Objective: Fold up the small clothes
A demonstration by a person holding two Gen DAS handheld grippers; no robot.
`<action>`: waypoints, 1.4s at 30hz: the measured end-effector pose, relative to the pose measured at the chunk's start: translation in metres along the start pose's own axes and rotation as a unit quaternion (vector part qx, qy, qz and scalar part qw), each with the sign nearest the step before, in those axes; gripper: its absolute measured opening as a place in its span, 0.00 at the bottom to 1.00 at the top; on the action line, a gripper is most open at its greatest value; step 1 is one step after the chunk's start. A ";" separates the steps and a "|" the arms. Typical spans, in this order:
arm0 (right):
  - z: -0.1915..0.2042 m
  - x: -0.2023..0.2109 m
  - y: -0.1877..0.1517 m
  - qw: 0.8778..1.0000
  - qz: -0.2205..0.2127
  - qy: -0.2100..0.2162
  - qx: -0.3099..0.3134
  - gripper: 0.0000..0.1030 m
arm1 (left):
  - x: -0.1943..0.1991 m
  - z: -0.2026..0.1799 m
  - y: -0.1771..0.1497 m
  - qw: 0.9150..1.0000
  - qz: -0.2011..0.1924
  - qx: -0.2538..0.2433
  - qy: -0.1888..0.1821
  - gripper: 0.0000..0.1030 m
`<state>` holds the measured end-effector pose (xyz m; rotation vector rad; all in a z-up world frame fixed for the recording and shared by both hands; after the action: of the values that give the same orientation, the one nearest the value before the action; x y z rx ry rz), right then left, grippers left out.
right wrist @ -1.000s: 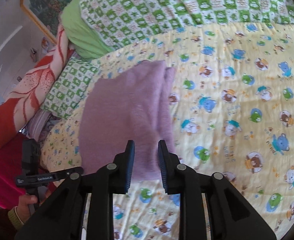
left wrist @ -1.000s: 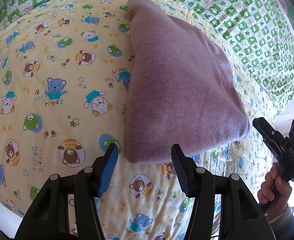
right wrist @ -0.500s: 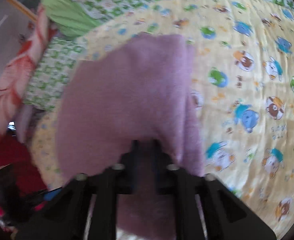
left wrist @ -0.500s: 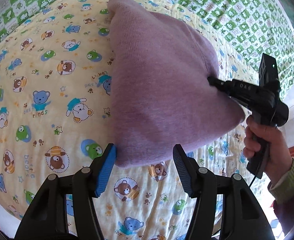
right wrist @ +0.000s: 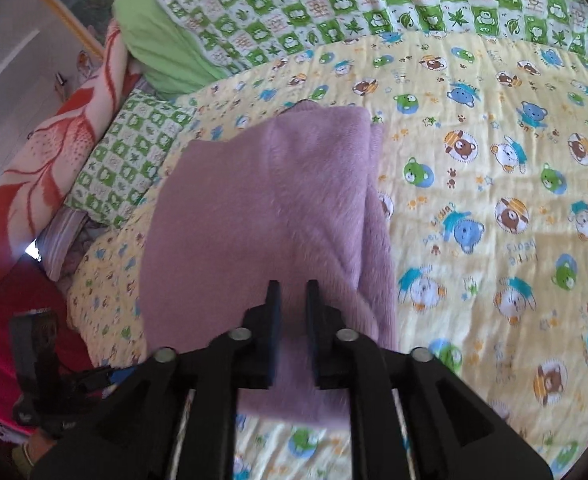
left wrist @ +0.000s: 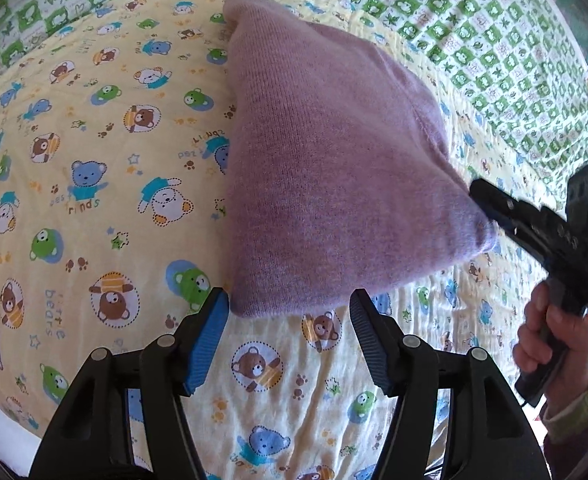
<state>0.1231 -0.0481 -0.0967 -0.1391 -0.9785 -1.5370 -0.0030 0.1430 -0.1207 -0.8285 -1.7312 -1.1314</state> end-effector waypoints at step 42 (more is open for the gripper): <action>0.057 0.060 -0.131 0.983 -0.026 -0.085 0.159 0.86 | 0.055 0.000 -0.035 0.983 -0.140 -0.052 0.104 0.81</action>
<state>-0.0304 -0.0712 -0.0891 -0.0185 -1.3596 -1.4119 -0.0545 0.1338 -0.0817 -0.5160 -1.6573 -1.4535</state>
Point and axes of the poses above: each gripper's, at about its wrist camera, not at the fingertips, and x roughly against the way its jaws point, z to its left, y to its top, the point moved 6 cm from there along -x, roughly the way its jaws point, and after that the axes turned 10 degrees about y, right-handed, at the moved point
